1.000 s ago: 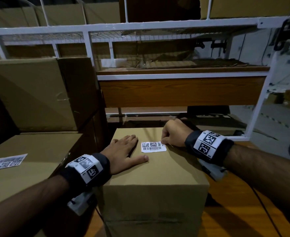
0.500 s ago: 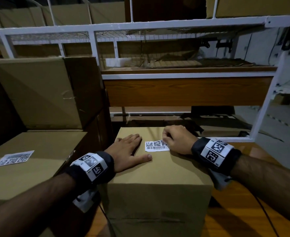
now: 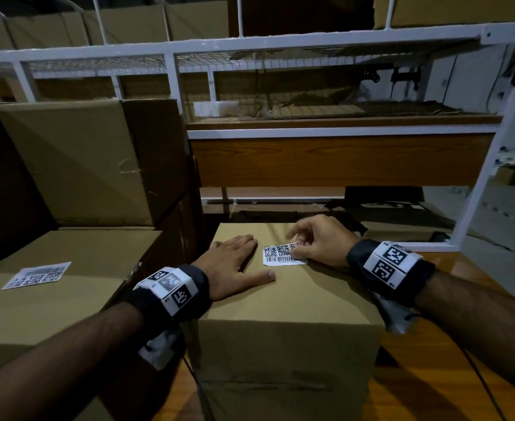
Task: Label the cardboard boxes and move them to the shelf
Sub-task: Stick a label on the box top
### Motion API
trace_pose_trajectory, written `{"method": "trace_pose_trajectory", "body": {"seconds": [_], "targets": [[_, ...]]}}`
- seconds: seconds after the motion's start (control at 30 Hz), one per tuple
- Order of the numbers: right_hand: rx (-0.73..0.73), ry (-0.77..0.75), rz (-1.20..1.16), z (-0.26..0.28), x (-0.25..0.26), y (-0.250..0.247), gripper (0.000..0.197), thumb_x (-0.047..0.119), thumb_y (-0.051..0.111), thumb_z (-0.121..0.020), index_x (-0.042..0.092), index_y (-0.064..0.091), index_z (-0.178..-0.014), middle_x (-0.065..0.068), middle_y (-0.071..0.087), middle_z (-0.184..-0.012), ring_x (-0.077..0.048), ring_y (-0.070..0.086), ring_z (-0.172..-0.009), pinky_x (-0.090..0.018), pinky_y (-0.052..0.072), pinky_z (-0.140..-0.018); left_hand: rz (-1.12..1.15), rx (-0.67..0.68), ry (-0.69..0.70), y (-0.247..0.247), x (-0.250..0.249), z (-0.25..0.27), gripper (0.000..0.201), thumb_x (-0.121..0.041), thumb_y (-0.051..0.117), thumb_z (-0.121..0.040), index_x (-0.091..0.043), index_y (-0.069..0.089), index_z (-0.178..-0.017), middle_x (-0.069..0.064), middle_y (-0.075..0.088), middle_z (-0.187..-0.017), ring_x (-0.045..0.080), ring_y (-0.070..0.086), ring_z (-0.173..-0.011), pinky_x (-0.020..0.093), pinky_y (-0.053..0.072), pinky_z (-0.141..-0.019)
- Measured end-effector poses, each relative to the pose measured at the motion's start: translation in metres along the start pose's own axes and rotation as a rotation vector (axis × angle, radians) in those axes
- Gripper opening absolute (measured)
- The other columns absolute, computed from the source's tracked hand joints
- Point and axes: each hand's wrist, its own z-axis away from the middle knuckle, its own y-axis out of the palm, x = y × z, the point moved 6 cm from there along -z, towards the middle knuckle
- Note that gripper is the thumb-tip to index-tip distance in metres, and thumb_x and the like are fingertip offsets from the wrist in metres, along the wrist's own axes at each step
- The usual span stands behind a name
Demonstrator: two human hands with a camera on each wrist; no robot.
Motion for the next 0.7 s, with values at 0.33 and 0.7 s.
{"method": "trace_pose_trajectory", "body": {"seconds": [0.33,0.7], "targets": [[-0.038,-0.073,-0.046,0.010,0.004,0.001,0.007,0.020,0.073,-0.083,0.025,0.070,-0.085,0.009,0.066,-0.088,-0.005,0.061,-0.082,-0.022,0.052,-0.073,0.103,-0.040,0.008,-0.003,0.000,0.005,0.097,-0.081,0.031,-0.072,-0.027,0.018,-0.152,-0.004,0.013,-0.159,0.014,0.014,-0.144,0.036,0.010,-0.116],[-0.075,-0.077,-0.189,0.019,0.000,0.001,0.009,0.016,0.075,-0.080,0.019,0.072,-0.088,0.005,0.070,-0.090,-0.006,0.063,-0.085,-0.019,0.050,-0.073,0.135,-0.073,0.022,-0.007,-0.002,0.007,0.092,-0.079,0.037,-0.073,-0.028,0.026,-0.149,-0.004,0.021,-0.157,0.016,0.021,-0.142,0.038,0.017,-0.115]]}}
